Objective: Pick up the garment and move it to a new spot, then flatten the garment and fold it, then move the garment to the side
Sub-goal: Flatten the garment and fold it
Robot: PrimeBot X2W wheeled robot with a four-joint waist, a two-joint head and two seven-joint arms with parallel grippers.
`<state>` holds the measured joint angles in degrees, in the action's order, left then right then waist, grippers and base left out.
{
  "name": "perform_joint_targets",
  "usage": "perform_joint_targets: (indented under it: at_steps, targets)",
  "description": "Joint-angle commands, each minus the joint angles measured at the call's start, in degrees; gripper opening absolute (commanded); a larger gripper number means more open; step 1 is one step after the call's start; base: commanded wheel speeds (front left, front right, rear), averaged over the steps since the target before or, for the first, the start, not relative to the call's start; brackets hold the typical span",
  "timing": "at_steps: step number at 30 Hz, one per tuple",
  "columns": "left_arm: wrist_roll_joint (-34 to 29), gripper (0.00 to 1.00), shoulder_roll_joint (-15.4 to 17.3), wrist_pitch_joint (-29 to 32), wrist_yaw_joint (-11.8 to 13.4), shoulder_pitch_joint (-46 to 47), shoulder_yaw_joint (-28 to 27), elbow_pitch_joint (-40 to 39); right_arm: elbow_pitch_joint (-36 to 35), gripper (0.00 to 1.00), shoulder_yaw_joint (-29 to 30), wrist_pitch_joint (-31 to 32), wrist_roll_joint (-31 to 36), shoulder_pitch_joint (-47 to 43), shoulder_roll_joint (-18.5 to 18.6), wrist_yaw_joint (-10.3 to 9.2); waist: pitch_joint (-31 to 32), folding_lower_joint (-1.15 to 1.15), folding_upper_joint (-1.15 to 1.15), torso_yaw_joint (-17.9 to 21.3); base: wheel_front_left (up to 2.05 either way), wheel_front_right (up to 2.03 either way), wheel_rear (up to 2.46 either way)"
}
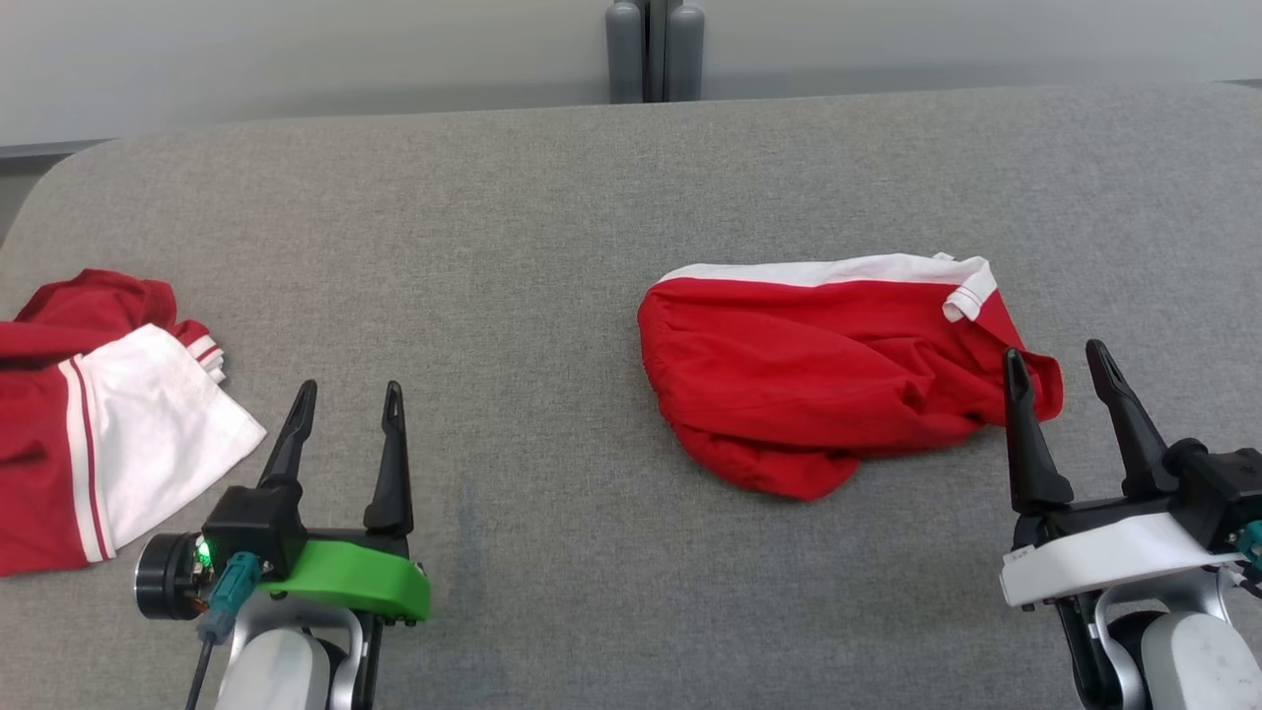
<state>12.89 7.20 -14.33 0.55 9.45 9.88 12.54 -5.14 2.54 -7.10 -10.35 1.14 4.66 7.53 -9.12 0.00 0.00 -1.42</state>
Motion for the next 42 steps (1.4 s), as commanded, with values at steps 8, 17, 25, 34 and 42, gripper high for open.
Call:
perform_joint_targets:
  at_steps: [8, 17, 25, 34, 42]
  targets:
    - [-1.2, 1.0, -1.4, 4.5, -1.8, 6.7, 5.0, -1.5, -1.3, 1.0, 0.2, 0.9, 0.4, 0.9, 0.2, -0.08, -2.8, 0.0, 0.0, 0.0, 0.0, 0.0, 0.0]
    - [2.6, 1.0, -4.1, 14.1, -5.2, 18.2, 16.7, 3.8, -1.4, 1.0, -0.6, 0.5, -0.2, 4.2, 0.2, -0.08, -8.8, 0.0, 0.0, 2.1, 0.0, 0.0, 0.0]
    - [10.1, 1.0, -4.2, 19.3, -5.4, 22.3, 23.2, 10.3, 0.5, 1.0, -1.0, -0.6, -0.9, 5.7, 0.0, -0.08, -10.9, 0.0, 0.0, 4.2, 0.0, 0.0, 0.0]
    - [6.7, 0.0, -2.2, 16.6, -4.6, 24.5, 28.0, 11.8, 1.5, 1.0, -0.5, -1.4, -1.5, 5.8, -0.4, -0.08, -10.4, 0.0, 0.0, 4.3, 0.0, 0.0, 0.0]
    - [2.0, 0.0, 4.9, 21.5, -7.1, 19.0, 37.9, 0.1, 1.5, 1.0, 0.4, -1.0, -1.6, 4.8, -0.7, -0.08, -8.6, 0.0, 0.0, 1.9, 0.0, 0.0, 0.0]
